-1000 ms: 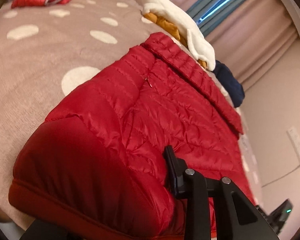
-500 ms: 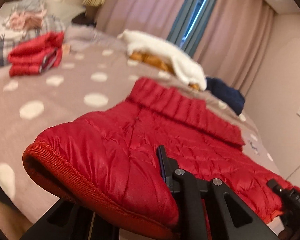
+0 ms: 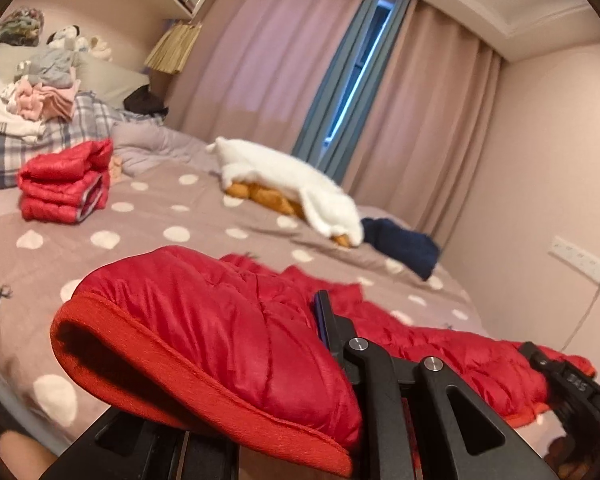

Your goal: Fold large clothes

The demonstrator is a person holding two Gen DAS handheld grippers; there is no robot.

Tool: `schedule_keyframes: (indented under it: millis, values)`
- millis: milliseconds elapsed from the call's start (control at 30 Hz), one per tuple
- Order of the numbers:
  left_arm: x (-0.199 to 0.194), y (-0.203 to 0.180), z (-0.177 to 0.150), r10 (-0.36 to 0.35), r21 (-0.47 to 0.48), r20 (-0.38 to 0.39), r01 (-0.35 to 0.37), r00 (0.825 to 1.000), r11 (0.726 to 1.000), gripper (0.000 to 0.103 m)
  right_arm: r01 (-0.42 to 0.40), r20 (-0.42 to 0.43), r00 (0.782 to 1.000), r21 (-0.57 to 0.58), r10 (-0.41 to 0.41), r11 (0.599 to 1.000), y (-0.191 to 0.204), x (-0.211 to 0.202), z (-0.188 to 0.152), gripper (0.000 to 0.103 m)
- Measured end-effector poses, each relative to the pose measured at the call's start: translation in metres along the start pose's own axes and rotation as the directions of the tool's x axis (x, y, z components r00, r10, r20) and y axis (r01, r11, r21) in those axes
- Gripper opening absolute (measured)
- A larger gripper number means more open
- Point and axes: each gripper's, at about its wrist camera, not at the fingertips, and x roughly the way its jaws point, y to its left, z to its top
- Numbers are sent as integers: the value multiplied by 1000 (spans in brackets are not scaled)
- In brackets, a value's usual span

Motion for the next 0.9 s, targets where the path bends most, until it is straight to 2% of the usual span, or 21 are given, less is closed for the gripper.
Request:
schedule_keyframes:
  millis: [133,400,500,633,767,900]
  values:
    - [-16,-1,6,-42,-3,22,42,999,999,16,-18,22,1000,13,18,1000,0,-12,9,12]
    - [-31,-1,13,-36,27,44,35,998,999,16,-20,59,998,-33,22,999,16,-33,13,12]
    - [-40,-8,15,-17,65,87,11,996,998,16,-37,80,996,-43,40,998,18,-41,16,12]
    - [-48,-10,18,-45,71,112,37,993,997,16,-31,108,993,-61,38,998,23,-48,22,12]
    - [-47,-11,20,-63,73,113,55,992,996,16,-60,130,989,-62,68,996,21,-49,27,12]
    - [-29,-12,16,-25,97,81,17,996,995,16,-29,97,995,-76,37,997,20,-30,28,13]
